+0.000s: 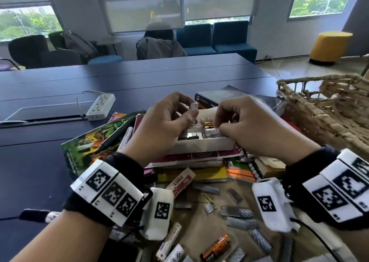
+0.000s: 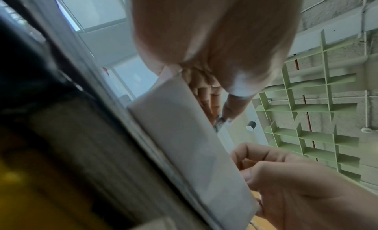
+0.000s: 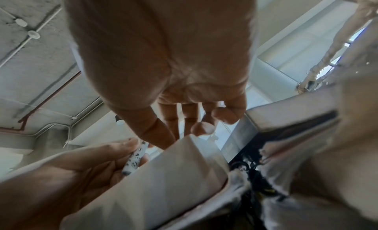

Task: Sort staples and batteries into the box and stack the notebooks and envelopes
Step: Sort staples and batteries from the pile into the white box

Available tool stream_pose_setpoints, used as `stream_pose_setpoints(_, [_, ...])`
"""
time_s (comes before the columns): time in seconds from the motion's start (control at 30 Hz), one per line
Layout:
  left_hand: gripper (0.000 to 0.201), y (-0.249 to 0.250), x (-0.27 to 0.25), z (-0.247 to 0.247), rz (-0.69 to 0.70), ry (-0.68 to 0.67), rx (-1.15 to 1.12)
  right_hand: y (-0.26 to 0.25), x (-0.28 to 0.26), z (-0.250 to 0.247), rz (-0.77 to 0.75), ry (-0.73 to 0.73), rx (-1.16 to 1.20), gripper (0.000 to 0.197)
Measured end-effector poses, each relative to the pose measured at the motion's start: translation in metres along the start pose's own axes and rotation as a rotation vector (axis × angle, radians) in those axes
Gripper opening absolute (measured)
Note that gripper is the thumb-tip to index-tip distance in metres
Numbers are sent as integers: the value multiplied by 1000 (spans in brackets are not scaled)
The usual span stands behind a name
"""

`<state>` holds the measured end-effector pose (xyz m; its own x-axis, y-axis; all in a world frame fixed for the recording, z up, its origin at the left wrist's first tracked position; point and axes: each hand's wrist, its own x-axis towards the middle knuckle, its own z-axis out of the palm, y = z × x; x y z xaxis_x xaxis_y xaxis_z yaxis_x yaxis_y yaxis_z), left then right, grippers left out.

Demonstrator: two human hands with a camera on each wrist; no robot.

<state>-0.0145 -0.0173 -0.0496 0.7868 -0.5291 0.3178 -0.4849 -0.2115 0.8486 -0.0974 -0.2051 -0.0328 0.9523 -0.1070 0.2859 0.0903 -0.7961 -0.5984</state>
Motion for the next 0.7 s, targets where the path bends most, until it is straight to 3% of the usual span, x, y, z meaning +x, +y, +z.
stream_pose_setpoints(0.13, [20,5,-4,1,19,-2,-19,-2,0,0,6,1,-98,21])
stream_pose_setpoints(0.4, [15,4,-4,1,7,1,-40,4,1,0,9,-11,-157,24])
stream_pose_setpoints(0.7, [27,4,-3,1,-20,29,-182,2,0,1,-109,77,15,15])
